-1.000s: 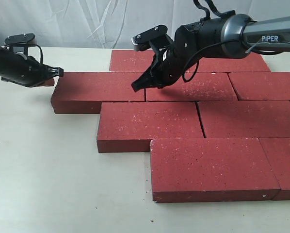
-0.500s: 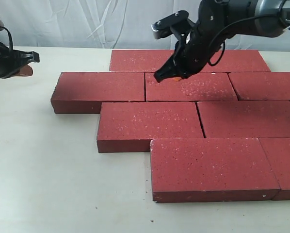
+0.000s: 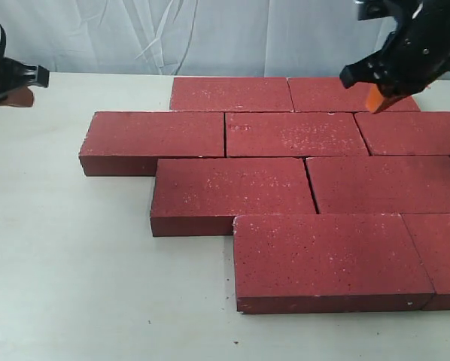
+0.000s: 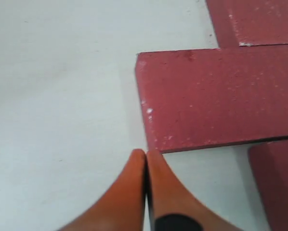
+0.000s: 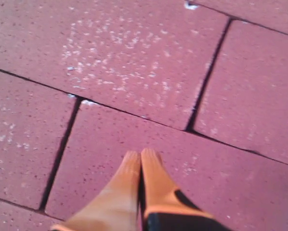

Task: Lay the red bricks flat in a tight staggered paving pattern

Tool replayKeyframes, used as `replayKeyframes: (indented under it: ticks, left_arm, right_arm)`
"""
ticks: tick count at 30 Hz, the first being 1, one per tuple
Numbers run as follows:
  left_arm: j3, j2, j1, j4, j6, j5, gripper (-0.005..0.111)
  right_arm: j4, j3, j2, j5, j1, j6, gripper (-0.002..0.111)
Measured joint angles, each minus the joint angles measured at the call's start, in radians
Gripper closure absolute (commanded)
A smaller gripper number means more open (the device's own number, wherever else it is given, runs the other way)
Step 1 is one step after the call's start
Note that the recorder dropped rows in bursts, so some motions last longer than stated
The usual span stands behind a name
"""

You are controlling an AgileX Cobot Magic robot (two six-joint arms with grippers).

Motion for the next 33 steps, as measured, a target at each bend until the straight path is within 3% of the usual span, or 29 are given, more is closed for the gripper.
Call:
replayKeyframes:
  ticks: [3,9,17,26,33]
  left_arm:
    - [0.002,-0.086,0.0,0.223,-0.14,0.028,0.107]
    - [0.018,-0.227,0.0,0.197,-0.164,0.023,0.107]
    - [0.151,-0.445,-0.042,0.187,-0.152,-0.113,0.107]
    - [0.221,-0.572,-0.069,0.187,-0.15,-0.149,0.107]
    - [0.227,-0.707,-0.069,0.176,-0.15,-0.035,0.107]
  right_arm:
    - [0.0,0.084,-0.11,-0.069,-0.091,0.0,0.109]
    - [-0.021,0.376,-0.388,-0.334,-0.219,0.0,0.109]
    - [-0.004,0.621,-0.666,-0.638,-0.221,0.0,0.109]
    - [-0.002,0.677,-0.85,-0.677,-0.221,-0.004,0.109]
    - [0.0,0.677,-0.923,-0.631,-0.221,-0.004,0.109]
